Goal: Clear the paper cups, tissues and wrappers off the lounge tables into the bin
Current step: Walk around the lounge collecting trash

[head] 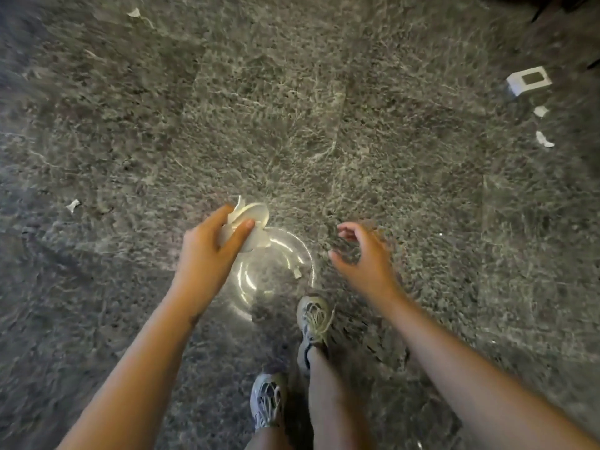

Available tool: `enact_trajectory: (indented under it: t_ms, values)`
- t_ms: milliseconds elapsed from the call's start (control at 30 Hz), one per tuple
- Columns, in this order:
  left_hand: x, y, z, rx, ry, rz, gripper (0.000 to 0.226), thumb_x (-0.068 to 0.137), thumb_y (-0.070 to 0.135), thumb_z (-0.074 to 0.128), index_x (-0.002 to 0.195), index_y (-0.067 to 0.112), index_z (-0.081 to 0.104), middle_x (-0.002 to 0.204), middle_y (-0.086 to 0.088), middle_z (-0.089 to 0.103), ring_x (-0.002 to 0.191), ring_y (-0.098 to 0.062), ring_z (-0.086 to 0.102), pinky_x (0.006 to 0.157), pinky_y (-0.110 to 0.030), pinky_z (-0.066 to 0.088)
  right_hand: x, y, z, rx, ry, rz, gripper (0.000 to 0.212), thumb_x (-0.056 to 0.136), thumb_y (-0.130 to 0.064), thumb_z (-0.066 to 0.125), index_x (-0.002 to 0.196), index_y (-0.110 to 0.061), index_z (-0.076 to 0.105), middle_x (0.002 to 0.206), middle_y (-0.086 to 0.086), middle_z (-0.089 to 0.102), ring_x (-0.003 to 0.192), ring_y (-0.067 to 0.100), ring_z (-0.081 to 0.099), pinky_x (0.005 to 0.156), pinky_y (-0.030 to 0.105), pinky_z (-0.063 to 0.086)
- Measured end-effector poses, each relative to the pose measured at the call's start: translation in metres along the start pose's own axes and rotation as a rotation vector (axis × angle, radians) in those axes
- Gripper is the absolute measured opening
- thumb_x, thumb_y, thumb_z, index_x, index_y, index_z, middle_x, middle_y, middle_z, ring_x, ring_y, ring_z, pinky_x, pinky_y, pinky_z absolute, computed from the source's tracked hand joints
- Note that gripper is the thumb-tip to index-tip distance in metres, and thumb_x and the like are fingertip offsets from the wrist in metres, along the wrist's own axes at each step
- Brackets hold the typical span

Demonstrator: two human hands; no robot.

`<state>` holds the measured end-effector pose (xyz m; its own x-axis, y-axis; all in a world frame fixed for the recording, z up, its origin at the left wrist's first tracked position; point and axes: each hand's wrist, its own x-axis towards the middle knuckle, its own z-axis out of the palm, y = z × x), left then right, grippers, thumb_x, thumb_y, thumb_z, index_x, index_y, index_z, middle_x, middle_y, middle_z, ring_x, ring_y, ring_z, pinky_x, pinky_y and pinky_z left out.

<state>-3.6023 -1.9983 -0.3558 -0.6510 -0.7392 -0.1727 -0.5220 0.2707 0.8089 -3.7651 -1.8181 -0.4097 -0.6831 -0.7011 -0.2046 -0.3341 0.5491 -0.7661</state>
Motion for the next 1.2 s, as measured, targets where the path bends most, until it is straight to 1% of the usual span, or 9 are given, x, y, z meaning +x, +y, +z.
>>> enact_trajectory:
  t_ms: [167,267,333,500,600,767,867,1067,1200]
  values:
    - [0.067,-0.143,0.116,-0.030,-0.006,-0.069,0.046,0.083,0.047,0.052,0.111,0.013,0.062,0.091,0.005,0.065,0.081,-0.004,0.058,0.066,-0.004,0.039,0.083,0.148,0.113,-0.066,-0.080,-0.016,0.043,0.076,-0.021,0.072,0.114,-0.014,0.055,0.101,-0.007,0.055,0.101,0.017,0.055,0.091,0.040,0.046]
    - [0.093,-0.233,0.180,-0.022,0.000,-0.065,0.007,0.088,0.032,0.059,0.094,0.032,0.061,0.077,0.024,0.062,0.072,0.013,0.053,0.063,0.001,0.035,0.111,0.235,0.186,-0.101,-0.088,-0.027,0.045,0.071,-0.019,0.076,0.112,-0.015,0.058,0.097,-0.009,0.057,0.094,0.011,0.055,0.085,0.030,0.045]
    - [0.105,-0.284,0.214,-0.019,-0.009,-0.053,0.009,0.087,0.029,0.059,0.093,0.035,0.055,0.071,0.028,0.057,0.071,0.023,0.051,0.063,0.002,0.035,0.121,0.286,0.230,-0.142,-0.137,-0.036,0.045,0.069,-0.022,0.077,0.110,-0.018,0.059,0.096,-0.008,0.059,0.091,0.007,0.054,0.085,0.032,0.046]
    - [0.123,-0.364,0.254,0.028,-0.100,-0.058,0.032,0.084,0.044,0.052,0.099,0.018,0.063,0.078,0.004,0.065,0.073,-0.003,0.059,0.064,-0.016,0.042,0.118,0.363,0.292,-0.241,-0.253,-0.064,0.044,0.071,-0.041,0.070,0.111,-0.029,0.054,0.097,-0.013,0.059,0.095,0.009,0.053,0.088,0.031,0.030]
    - [0.127,-0.381,0.259,0.042,-0.100,-0.061,0.027,0.085,0.041,0.053,0.095,0.017,0.062,0.077,0.001,0.065,0.071,-0.005,0.059,0.062,-0.016,0.041,0.112,0.374,0.301,-0.311,-0.240,-0.108,0.041,0.072,-0.046,0.066,0.109,-0.033,0.054,0.091,-0.021,0.053,0.090,0.001,0.042,0.084,0.027,0.021]
    - [0.120,-0.388,0.265,0.049,-0.113,-0.067,0.026,0.087,0.036,0.056,0.107,0.020,0.064,0.082,0.009,0.066,0.076,-0.006,0.061,0.068,-0.014,0.044,0.113,0.372,0.312,-0.375,-0.261,-0.149,0.035,0.072,-0.032,0.068,0.105,-0.030,0.057,0.084,-0.020,0.054,0.089,0.010,0.049,0.072,0.023,0.015]
    - [0.118,-0.390,0.268,0.047,-0.117,-0.073,0.029,0.089,0.031,0.058,0.113,0.016,0.063,0.088,0.000,0.070,0.080,-0.016,0.064,0.072,-0.028,0.048,0.114,0.371,0.318,-0.297,-0.252,-0.119,0.027,0.077,-0.026,0.068,0.102,-0.027,0.058,0.075,-0.016,0.054,0.085,0.010,0.051,0.074,0.021,0.018]
    - [0.117,-0.388,0.269,0.011,-0.109,-0.068,0.023,0.089,0.035,0.057,0.106,0.021,0.063,0.085,0.003,0.069,0.078,-0.010,0.063,0.069,-0.023,0.047,0.133,0.332,0.306,-0.043,-0.104,-0.123,0.023,0.074,-0.020,0.075,0.092,-0.023,0.060,0.074,-0.013,0.057,0.076,0.006,0.054,0.079,0.034,0.037]
    - [0.120,-0.380,0.270,-0.018,-0.122,-0.011,0.014,0.086,0.044,0.055,0.091,0.032,0.060,0.079,0.010,0.065,0.073,-0.002,0.060,0.065,-0.021,0.046,0.143,0.285,0.295,0.240,-0.032,-0.218,0.031,0.073,-0.012,0.075,0.094,-0.022,0.056,0.080,-0.012,0.058,0.079,0.001,0.056,0.075,0.011,0.042]
